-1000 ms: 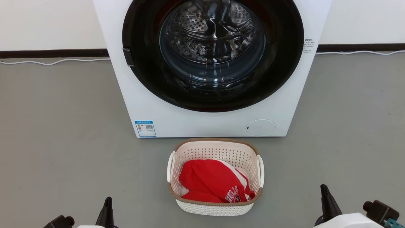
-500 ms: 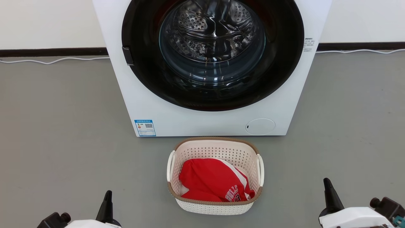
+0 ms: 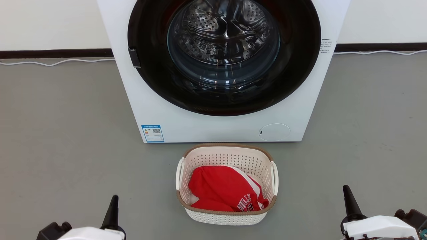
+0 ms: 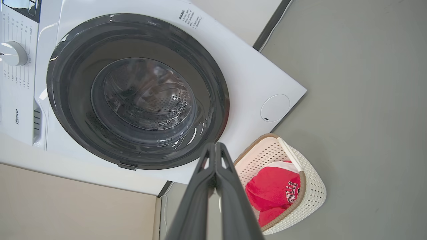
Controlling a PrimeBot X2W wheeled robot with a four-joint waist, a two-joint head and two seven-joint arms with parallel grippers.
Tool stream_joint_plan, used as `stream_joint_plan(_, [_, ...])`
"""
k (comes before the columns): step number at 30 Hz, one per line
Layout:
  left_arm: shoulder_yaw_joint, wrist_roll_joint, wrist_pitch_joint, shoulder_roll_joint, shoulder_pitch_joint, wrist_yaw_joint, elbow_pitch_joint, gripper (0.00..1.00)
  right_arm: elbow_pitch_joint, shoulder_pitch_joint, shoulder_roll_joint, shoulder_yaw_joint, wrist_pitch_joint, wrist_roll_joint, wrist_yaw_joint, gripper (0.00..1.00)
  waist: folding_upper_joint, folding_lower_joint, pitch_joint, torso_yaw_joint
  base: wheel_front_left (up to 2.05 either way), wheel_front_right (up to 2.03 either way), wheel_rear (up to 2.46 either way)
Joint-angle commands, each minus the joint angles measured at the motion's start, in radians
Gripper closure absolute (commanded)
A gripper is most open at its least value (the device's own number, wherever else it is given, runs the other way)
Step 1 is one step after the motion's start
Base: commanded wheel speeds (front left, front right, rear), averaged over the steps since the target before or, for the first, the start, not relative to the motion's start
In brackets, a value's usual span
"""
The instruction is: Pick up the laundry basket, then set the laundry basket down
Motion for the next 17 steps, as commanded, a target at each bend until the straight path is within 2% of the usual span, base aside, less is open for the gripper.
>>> stream_joint_plan(1, [0.023,-0.037,0.007,0.010,-0.064,-0.014,-0.035,1.00,-0.036,-0.055,-0.004,0.010,0.015,0.040,0.005,1.00,-0.0001,-0.0001,0.001,0.000,0.00,0.00,0.00])
stream_joint_plan(17, [0.029,-0.202,0.051,0.012,-0.079,-0.022,-0.058,1.00,-0.064,-0.064,-0.005,0.000,0.058,0.222,0.006,1.00,-0.0001,-0.0001,0.006,-0.001,0.00,0.00,0.00])
